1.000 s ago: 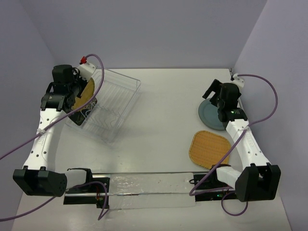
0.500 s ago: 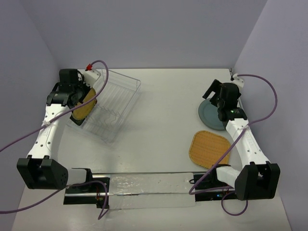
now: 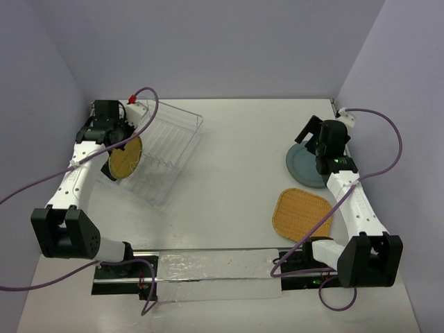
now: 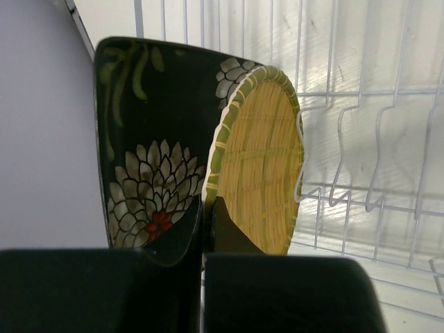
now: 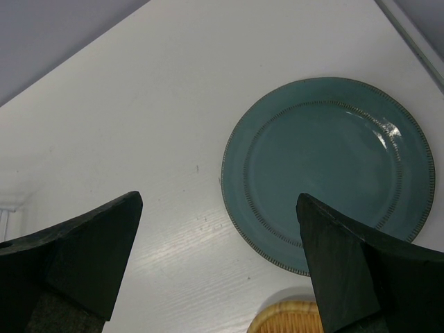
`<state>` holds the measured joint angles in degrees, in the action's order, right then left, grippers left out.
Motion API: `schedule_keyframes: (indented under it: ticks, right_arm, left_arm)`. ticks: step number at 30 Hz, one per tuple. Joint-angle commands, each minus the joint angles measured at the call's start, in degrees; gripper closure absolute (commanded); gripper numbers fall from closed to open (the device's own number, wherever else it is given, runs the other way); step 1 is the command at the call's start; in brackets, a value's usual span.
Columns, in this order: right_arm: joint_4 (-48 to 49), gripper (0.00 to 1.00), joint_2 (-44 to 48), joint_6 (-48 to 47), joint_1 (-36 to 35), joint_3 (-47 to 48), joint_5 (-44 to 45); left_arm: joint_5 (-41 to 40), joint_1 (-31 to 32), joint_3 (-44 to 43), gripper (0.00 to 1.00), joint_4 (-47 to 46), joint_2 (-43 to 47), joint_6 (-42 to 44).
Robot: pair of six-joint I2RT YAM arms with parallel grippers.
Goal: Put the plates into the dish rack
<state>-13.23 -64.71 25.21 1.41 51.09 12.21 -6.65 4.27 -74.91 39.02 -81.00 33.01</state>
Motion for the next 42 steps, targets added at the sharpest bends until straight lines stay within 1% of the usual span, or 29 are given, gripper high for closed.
schedule_keyframes:
  ticks: [1, 6, 7, 9, 10, 11, 12, 14, 16, 18, 21, 23, 24, 28, 31, 34, 36, 38, 40, 41, 42]
  right_arm:
    - [1.6, 0.00, 0.2, -0.5, 0.5, 0.0, 0.5]
    - [1.6, 0.00, 0.0, -0.6, 0.7, 0.0, 0.4]
    - [1.6, 0.00, 0.0, -0.6, 0.7, 0.0, 0.4]
    - [1.5, 0.00, 0.1, -0.7, 0.8, 0.0, 0.5]
    - [1.5, 0.00, 0.2, -0.7, 0.9, -0.1, 0.5]
    - [1.5, 0.00, 0.2, -0.6, 0.9, -0.1, 0.5]
    - [1.6, 0.00, 0.2, -0.6, 0.9, -0.1, 0.4]
    - [1.6, 0.00, 0.3, -0.5, 1.0, -0.1, 0.4]
    - [1.6, 0.00, 0.4, -0.6, 1.0, -0.1, 0.3]
    - [1.5, 0.00, 0.7, -0.5, 1.1, -0.1, 0.3]
    - [1.5, 0.00, 1.4, -0.5, 1.1, -0.4, 0.0]
    - [1.5, 0.00, 2.1, -0.4, 1.1, -0.6, -0.1]
    - [1.5, 0.00, 2.7, -0.3, 1.1, -0.8, -0.2]
    - [1.5, 0.00, 4.4, 0.1, 1.2, -1.4, -0.4]
    - [0.6, 0.00, 6.4, 1.2, 1.4, -2.6, -0.3]
    - [-1.9, 0.00, 7.1, 2.9, 2.5, -3.4, -0.2]
    - [-4.4, 0.00, 7.3, 5.0, 4.8, -3.7, -0.4]
    - [-6.9, 0.00, 7.7, 6.6, 7.1, -4.8, -1.3]
    - [-8.2, 0.00, 8.2, 7.7, 11.0, -6.0, -4.5]
    - [-8.2, 0.00, 8.4, 8.1, 11.8, -6.8, -6.5]
    - [-8.4, 0.00, 8.6, 8.7, 15.6, -7.6, -9.0]
  left_arm:
    - [-1.1, -0.7, -3.5, 1.00, -1.9, -1.1, -2.2]
    - [-1.3, -0.6, -3.3, 0.99, -1.5, -2.4, -1.9]
    - [-1.2, -0.6, -3.1, 0.97, -1.7, -2.1, -1.8]
    - [-1.0, -0.6, -2.6, 0.88, -2.2, -1.4, -1.6]
    - [-0.9, -0.6, -2.2, 0.79, -2.3, -0.9, -1.5]
    - [-0.8, -0.6, -1.8, 0.74, -2.9, 0.3, -1.5]
    - [-0.7, -0.6, -1.4, 0.70, -3.4, 1.1, -1.4]
    - [-0.4, -0.6, -0.7, 0.65, -4.5, 3.0, -1.1]
    - [-0.1, -0.6, -0.3, 0.56, -4.7, 4.4, -0.8]
    - [-0.6, -0.6, -0.5, 0.51, -5.4, 5.1, -0.8]
    - [-0.8, -0.6, -1.6, 0.49, -5.9, 6.1, -1.3]
    - [-0.7, -0.6, -2.8, 0.24, -6.6, 6.7, -2.0]
    - [-0.8, -0.6, -3.6, 0.17, -7.1, 6.9, -2.7]
    - [-0.3, -0.4, -7.6, 0.04, -7.5, 6.8, -5.6]
    - [1.2, 1.4, -13.6, 0.01, -8.4, 5.7, -11.5]
    - [5.9, 3.3, -17.6, 0.01, -10.7, 4.2, -18.4]
    - [9.5, 6.5, -22.3, 0.01, -12.4, 1.4, -24.7]
    - [9.7, 9.3, -26.2, 0.01, -13.8, -1.8, -28.4]
    - [9.7, 13.0, -30.0, 0.01, -15.1, -4.4, -33.0]
    - [10.4, 14.2, -30.5, 0.01, -15.3, -6.0, -35.8]
    - [11.8, 15.2, -33.0, 0.01, -15.3, -8.8, -37.4]
